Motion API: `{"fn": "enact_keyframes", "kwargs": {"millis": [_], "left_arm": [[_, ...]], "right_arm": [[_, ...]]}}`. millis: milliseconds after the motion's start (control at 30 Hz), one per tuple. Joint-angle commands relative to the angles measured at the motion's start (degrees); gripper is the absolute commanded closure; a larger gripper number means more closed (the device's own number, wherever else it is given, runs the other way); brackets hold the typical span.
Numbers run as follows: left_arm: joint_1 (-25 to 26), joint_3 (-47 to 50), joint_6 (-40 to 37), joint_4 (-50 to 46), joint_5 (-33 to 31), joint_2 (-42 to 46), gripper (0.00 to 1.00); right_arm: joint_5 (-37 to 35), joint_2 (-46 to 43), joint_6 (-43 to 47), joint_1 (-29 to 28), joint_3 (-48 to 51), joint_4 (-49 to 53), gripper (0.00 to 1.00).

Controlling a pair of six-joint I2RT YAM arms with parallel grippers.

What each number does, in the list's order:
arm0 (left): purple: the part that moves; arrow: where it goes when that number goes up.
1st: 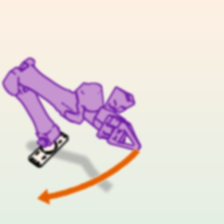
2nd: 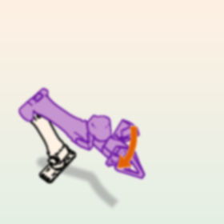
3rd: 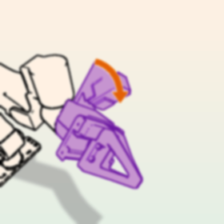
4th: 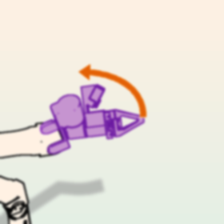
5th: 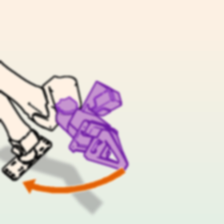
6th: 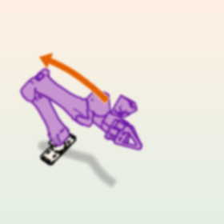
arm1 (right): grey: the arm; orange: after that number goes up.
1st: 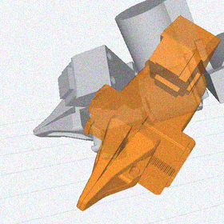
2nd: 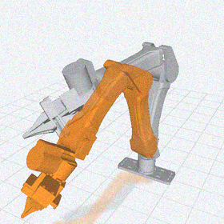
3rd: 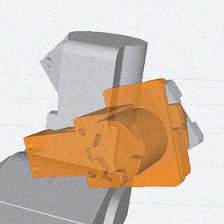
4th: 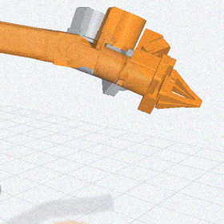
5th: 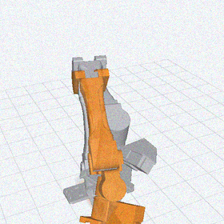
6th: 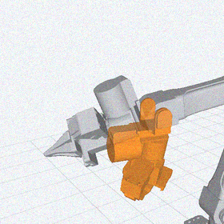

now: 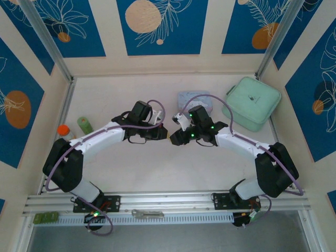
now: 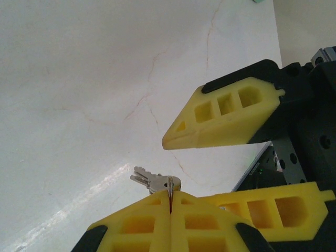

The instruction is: Unlock the padlock with the key

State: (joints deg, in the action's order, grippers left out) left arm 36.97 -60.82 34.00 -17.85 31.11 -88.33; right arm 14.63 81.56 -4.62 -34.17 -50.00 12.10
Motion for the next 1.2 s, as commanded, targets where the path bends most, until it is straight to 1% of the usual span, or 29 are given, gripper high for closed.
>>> {"fn": "enact_keyframes", "kwargs": {"millis": [0, 67, 167, 200, 333, 433, 500, 533, 633, 667, 833, 900, 933, 1000, 1033, 1067, 1133, 1167], "left_arm": [[-0.4, -1.6, 1.5, 2.8, 1.0, 0.3, 1.0], [-0.4, -1.1, 2.6, 3.8, 0.8, 0.4, 1.0], [-0.4, -0.2, 4.4, 6.0, 1.8, 0.5, 1.0], [-0.4, -0.1, 4.8, 6.5, 2.1, 0.5, 1.0], [-0.4, 0.4, 6.3, 7.9, 3.8, 0.3, 1.0], [-0.4, 0.5, 6.2, 7.3, 3.6, 0.6, 1.0], [-0.4, 0.8, 6.4, 7.7, 3.6, 0.9, 1.0], [-0.5, 0.9, 6.5, 7.9, 3.6, 1.0, 1.0], [-0.4, 0.6, 6.4, 7.9, 3.8, 1.0, 1.0], [-0.5, 0.5, 6.3, 7.7, 4.0, 1.0, 1.0], [-0.9, -0.1, 5.7, 6.8, 3.9, 1.1, 1.0], [-1.2, 0.0, 5.7, 6.8, 3.8, 1.3, 0.98], [-1.4, 0.0, 5.7, 6.7, 3.6, 1.4, 0.94], [-1.7, 0.0, 5.6, 6.3, 3.1, 1.5, 0.67], [-1.9, 0.0, 5.8, 5.9, 2.6, 1.5, 0.48], [-2.1, 0.1, 5.7, 5.5, 2.0, 1.6, 0.37], [-2.3, 0.2, 5.6, 5.0, 0.7, 2.0, 0.21], [-2.5, 0.4, 5.4, 5.0, 0.3, 2.3, 0.18]], "right_arm": [[1.1, -0.7, 1.3, -1.5, -0.1, 0.9, 0.57], [0.4, -0.4, 1.5, -1.9, -0.2, 0.9, 0.53], [-0.9, 0.2, 1.3, -2.5, -0.2, -0.1, 0.52], [-1.2, 0.5, 1.2, -2.5, -0.4, -0.3, 0.53], [-0.5, 1.8, 1.2, -2.9, -1.7, -1.6, 0.6], [-0.1, 2.3, 1.6, -3.6, -2.3, -1.8, 0.63], [0.4, 2.5, 1.6, -3.6, -2.5, -2.0, 0.69], [0.7, 2.6, 1.6, -3.6, -2.5, -2.2, 0.74], [1.8, 2.7, 1.2, -3.4, -2.3, -2.7, 0.95], [2.4, 2.6, 1.0, -3.2, -2.1, -3.0, 1.0], [5.8, 1.2, -1.0, -0.8, -0.4, -5.2, 1.0], [7.6, 0.5, -2.1, 0.6, 0.4, -5.9, 1.0], [8.7, 0.1, -2.5, 1.2, 0.9, -6.3, 1.0], [10.7, -0.5, -3.5, 2.6, 1.6, -6.9, 1.0], [11.6, -0.8, -3.9, 3.2, 2.0, -7.1, 1.0], [12.5, -1.0, -4.4, 3.8, 2.4, -7.3, 1.0], [13.8, -1.2, -5.5, 4.8, 3.0, -7.8, 1.0], [14.4, -1.2, -6.3, 5.3, 3.4, -8.2, 1.0]]}}
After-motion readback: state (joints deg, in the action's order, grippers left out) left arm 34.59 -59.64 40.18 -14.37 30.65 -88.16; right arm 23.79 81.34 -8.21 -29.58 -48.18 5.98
